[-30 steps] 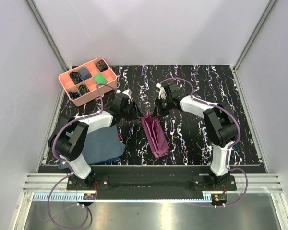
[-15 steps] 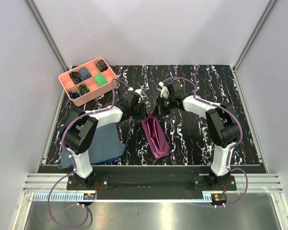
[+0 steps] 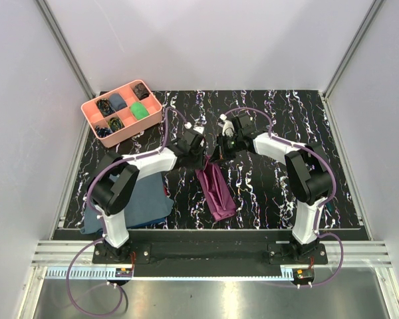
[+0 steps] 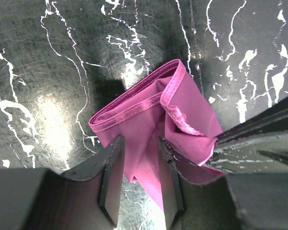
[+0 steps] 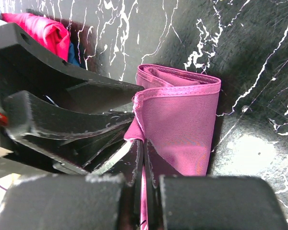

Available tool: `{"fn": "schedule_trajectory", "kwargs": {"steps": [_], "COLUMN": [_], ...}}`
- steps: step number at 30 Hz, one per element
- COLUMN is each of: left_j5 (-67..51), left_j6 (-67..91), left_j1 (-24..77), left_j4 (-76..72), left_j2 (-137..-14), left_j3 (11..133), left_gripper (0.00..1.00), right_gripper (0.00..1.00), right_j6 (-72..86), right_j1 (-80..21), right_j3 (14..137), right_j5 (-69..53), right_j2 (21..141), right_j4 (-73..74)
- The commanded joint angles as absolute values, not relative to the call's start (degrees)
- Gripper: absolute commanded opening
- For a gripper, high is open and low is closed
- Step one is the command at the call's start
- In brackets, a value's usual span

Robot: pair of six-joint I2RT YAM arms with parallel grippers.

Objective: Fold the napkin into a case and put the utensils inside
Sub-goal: Stuff the smaller-rectangle-folded napkin at the center of the board.

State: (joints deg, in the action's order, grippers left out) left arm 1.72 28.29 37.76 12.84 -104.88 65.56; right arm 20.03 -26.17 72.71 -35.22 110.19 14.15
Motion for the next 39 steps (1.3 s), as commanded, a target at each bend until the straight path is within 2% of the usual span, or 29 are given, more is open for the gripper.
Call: {"fn": "schedule_trajectory", "kwargs": {"steps": [1,7,15,19,21,22,32,39], "left_j5": [5.01,6.15,7.03,6.77,6.07,5.89,0.53,-1.40], "left_j6": [26.02,25.58,24.96,24.52,24.78,24.96,28.39,31.38], "left_j1": [38.41,38.94,38.94,38.94,38.94,38.94,38.14,37.44], "left_j4": [13.27,15.11,15.38,15.47,15.38,15.55,12.31,9.41], "left_j2": [-105.99,-107.84,-108.02,-108.11,-107.49,-107.14,-103.98,-100.47], "left_j3": [68.38,70.05,71.54,72.07,71.98,71.98,69.61,66.36], "left_gripper": [0.36,0.35,0.24,0.15,0.03,0.00,0.00,0.00], "right_gripper": [0.00,0.00,0.00,0.00,0.00,0.00,0.00,0.00], "right_j6": [20.74,21.01,21.71,21.71,21.88,21.97,26.80,35.58], "right_j1": [-25.84,-25.93,-25.84,-25.93,-25.84,-25.75,-26.81,-27.16], "right_j3": [72.69,72.69,72.77,72.60,72.69,72.51,70.58,68.12], "right_j5": [-36.74,-36.91,-37.62,-37.79,-38.41,-38.50,-41.22,-42.63], "right_j2": [107.93,107.93,108.37,108.63,108.72,108.89,112.75,115.84], "right_j4": [11.78,11.69,11.52,11.51,11.51,11.51,6.51,-4.38]}}
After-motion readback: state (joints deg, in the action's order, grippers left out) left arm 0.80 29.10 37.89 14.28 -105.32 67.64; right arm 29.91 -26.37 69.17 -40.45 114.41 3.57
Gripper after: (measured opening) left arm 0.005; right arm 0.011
